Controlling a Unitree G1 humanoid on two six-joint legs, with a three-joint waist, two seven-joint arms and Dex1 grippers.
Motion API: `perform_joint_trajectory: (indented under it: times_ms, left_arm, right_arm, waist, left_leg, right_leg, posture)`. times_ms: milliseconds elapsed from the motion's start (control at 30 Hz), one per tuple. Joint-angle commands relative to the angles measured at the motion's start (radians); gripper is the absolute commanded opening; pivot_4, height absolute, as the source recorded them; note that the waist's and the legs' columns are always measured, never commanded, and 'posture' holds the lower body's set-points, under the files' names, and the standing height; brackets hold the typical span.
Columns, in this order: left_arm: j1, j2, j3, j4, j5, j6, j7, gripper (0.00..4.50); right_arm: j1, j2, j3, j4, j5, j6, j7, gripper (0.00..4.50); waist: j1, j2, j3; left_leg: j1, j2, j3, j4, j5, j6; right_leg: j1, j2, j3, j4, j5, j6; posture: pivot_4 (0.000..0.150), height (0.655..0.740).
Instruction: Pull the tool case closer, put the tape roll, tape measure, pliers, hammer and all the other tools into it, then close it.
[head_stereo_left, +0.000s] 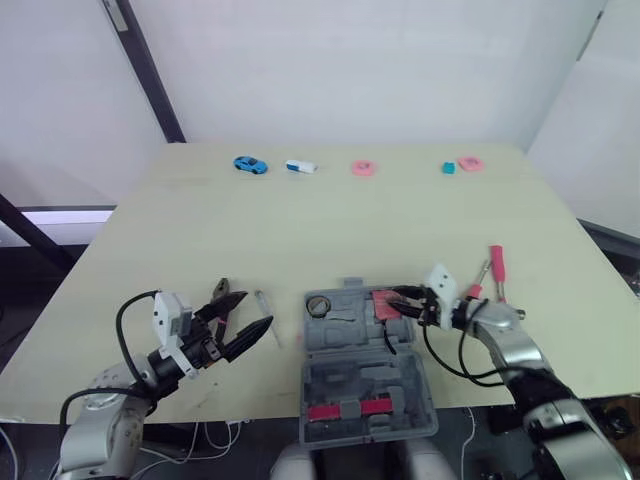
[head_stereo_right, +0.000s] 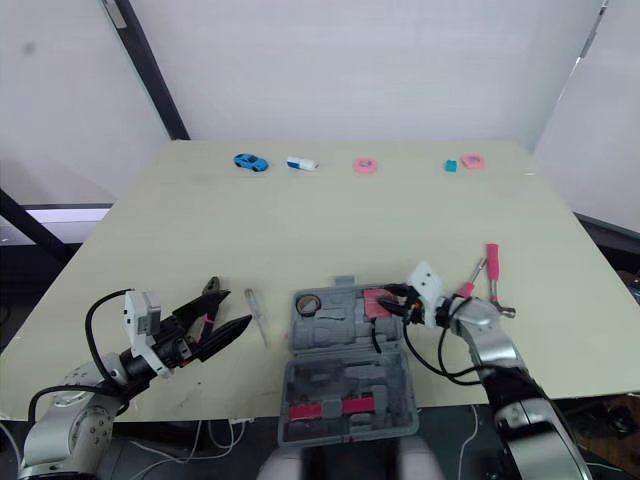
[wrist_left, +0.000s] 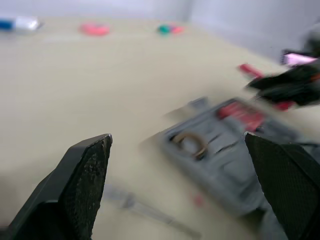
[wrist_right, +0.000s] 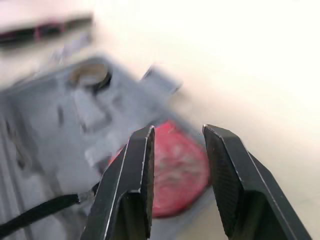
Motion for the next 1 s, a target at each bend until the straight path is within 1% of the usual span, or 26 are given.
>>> perform_joint_trajectory:
  times_ms: [33,67,100,133,167,233,267,300,333,367,433,467,533,667,733,800,933,1000]
  left_arm:
    - [0.055,-0.029,0.052,-0.034,0.008,-0.020,0.074,4.50]
    - [0.074,-0.038,0.063,-0.036,0.003,-0.018,0.089,4.50]
    - [0.099,-0.046,0.081,-0.032,0.001,-0.020,0.103,4.50]
    - [0.118,-0.052,0.096,-0.029,-0.002,-0.022,0.113,4.50]
    - [0.161,-0.055,0.121,-0.010,-0.001,-0.031,0.112,4.50]
    - [0.225,-0.055,0.166,0.042,-0.012,-0.036,0.095,4.50]
    - [0.247,-0.051,0.176,0.060,-0.010,-0.042,0.085,4.50]
    - [0.268,-0.048,0.181,0.075,0.000,-0.055,0.076,4.50]
    - [0.285,-0.046,0.185,0.085,0.005,-0.063,0.071,4.50]
    - [0.300,-0.044,0.189,0.092,0.008,-0.071,0.066,4.50]
    - [0.317,-0.043,0.192,0.100,0.015,-0.082,0.059,4.50]
    - [0.319,-0.042,0.193,0.107,0.017,-0.085,0.055,4.50]
    - [0.311,-0.039,0.197,0.119,0.012,-0.087,0.046,4.50]
    - [0.278,-0.032,0.202,0.153,0.002,-0.093,0.022,4.50]
    - [0.263,-0.030,0.200,0.165,0.001,-0.100,0.004,4.50]
    - [0.257,-0.027,0.195,0.167,0.004,-0.110,-0.022,4.50]
    - [0.248,-0.010,0.141,0.100,0.011,-0.116,-0.099,4.50]
    - [0.236,0.029,0.082,0.073,0.046,-0.141,-0.166,4.50]
  right_arm:
    - [0.117,-0.058,-0.076,-0.206,0.097,0.040,0.018,1.62]
    - [0.158,-0.076,-0.093,-0.246,0.108,0.052,0.013,1.62]
    - [0.218,-0.101,-0.129,-0.295,0.125,0.060,0.005,1.85]
    - [0.266,-0.122,-0.157,-0.331,0.140,0.065,0.002,2.14]
    - [0.371,-0.157,-0.220,-0.389,0.167,0.067,0.013,2.68]
    - [0.546,-0.214,-0.321,-0.463,0.207,0.062,0.047,3.19]
    - [0.602,-0.231,-0.355,-0.481,0.219,0.057,0.053,3.41]
    - [0.649,-0.243,-0.387,-0.487,0.234,0.057,0.058,3.98]
    - [0.690,-0.255,-0.415,-0.484,0.239,0.043,0.063,4.31]
    - [0.724,-0.266,-0.438,-0.478,0.240,0.029,0.070,4.45]
    - [0.761,-0.275,-0.485,-0.459,0.259,0.023,0.082,4.45]
    - [0.771,-0.281,-0.498,-0.449,0.262,0.019,0.089,4.45]
    - [0.787,-0.293,-0.510,-0.433,0.263,0.011,0.107,4.45]
    - [0.792,-0.299,-0.512,-0.415,0.271,0.004,0.122,4.45]
    - [0.777,-0.299,-0.495,-0.422,0.275,0.016,0.128,4.45]
    - [0.765,-0.297,-0.476,-0.442,0.277,0.029,0.129,4.45]
    - [0.691,-0.311,-0.395,-0.537,0.272,0.098,0.102,4.45]
    - [0.623,-0.321,-0.334,-0.576,0.240,0.131,0.082,4.45]
  waist:
    - [0.002,-0.001,0.000]
    - [0.002,-0.001,0.000]
    - [0.002,-0.001,0.000]
    - [0.001,-0.001,0.001]
    - [0.001,0.000,0.002]
    - [0.012,0.001,0.001]
    - [0.015,0.001,0.001]
    - [0.019,0.001,0.002]
    - [0.016,-0.001,0.003]
    - [0.015,-0.002,0.004]
    - [0.019,-0.004,0.004]
    - [0.019,-0.004,0.004]
    - [0.019,-0.003,0.005]
    - [0.021,-0.003,0.005]
    - [0.021,-0.002,0.005]
    - [0.020,-0.002,0.005]
    - [0.020,-0.002,0.005]
    - [0.022,-0.002,0.005]
  left_leg:
    - [0.000,0.000,0.000,-0.001,0.000,0.000]
    - [0.000,0.000,0.000,-0.002,0.000,0.000]
    - [0.000,0.000,0.001,-0.003,0.000,0.000]
    - [0.000,0.000,0.001,-0.004,0.000,0.000]
    - [0.000,0.000,0.002,-0.004,0.000,0.000]
    - [0.001,0.000,0.002,-0.003,0.000,0.000]
    - [0.002,0.000,0.002,-0.004,0.000,0.000]
    - [0.002,0.000,0.002,-0.004,0.000,0.000]
    - [0.001,0.000,0.002,-0.005,-0.001,0.000]
    - [0.001,0.000,0.002,-0.005,-0.002,0.000]
    - [0.001,0.000,0.001,-0.003,-0.002,0.000]
    - [0.001,0.001,-0.002,-0.002,-0.005,-0.005]
    - [0.002,0.001,-0.001,-0.002,-0.005,-0.005]
    - [0.002,0.001,-0.001,-0.002,-0.005,-0.005]
    - [0.002,0.001,-0.001,-0.002,-0.005,-0.005]
    - [0.002,0.000,-0.001,-0.003,-0.005,-0.006]
    - [0.000,0.000,-0.001,-0.004,-0.007,-0.004]
    - [0.000,0.000,-0.001,-0.004,-0.007,-0.005]
  right_leg:
    - [0.000,-0.001,0.000,-0.001,0.000,0.000]
    - [0.000,-0.001,-0.001,-0.001,-0.001,0.001]
    - [0.000,0.000,-0.001,-0.002,-0.001,0.000]
    - [0.000,0.000,-0.001,-0.002,-0.001,0.000]
    - [-0.001,0.000,-0.002,-0.002,-0.002,-0.002]
    - [-0.001,-0.001,-0.001,-0.002,-0.004,0.001]
    - [0.000,-0.002,-0.002,-0.002,-0.006,0.001]
    - [0.000,-0.003,-0.002,-0.002,-0.008,0.002]
    - [-0.001,-0.004,-0.001,-0.004,-0.008,0.002]
    - [-0.001,-0.004,0.000,-0.005,-0.008,0.003]
    - [-0.002,-0.004,-0.001,-0.004,-0.009,0.004]
    - [-0.002,-0.005,-0.002,-0.004,-0.009,0.003]
    - [-0.002,-0.010,-0.002,-0.004,-0.009,0.004]
    - [-0.002,-0.018,-0.012,-0.005,-0.009,0.004]
    - [-0.002,-0.019,-0.014,-0.004,-0.009,0.004]
    - [-0.003,-0.016,-0.015,-0.004,-0.009,0.003]
    - [-0.003,-0.011,-0.015,-0.005,-0.007,-0.001]
    - [-0.003,-0.010,-0.014,-0.004,-0.007,-0.002]
  posture:
    - [0.150,0.7400]
    - [0.150,0.7400]
    - [0.150,0.7400]
    - [0.150,0.7400]
    - [0.150,0.7400]
    - [0.150,0.7400]
    - [0.150,0.7400]
    - [0.150,0.7400]
    - [0.150,0.7400]
    - [0.150,0.7400]
    - [0.150,0.7400]
    - [0.150,0.7400]
    - [0.150,0.7400]
    - [0.150,0.7400]
    - [0.150,0.7400]
    - [0.150,0.7400]
    - [0.150,0.7400]
    - [0.150,0.7400]
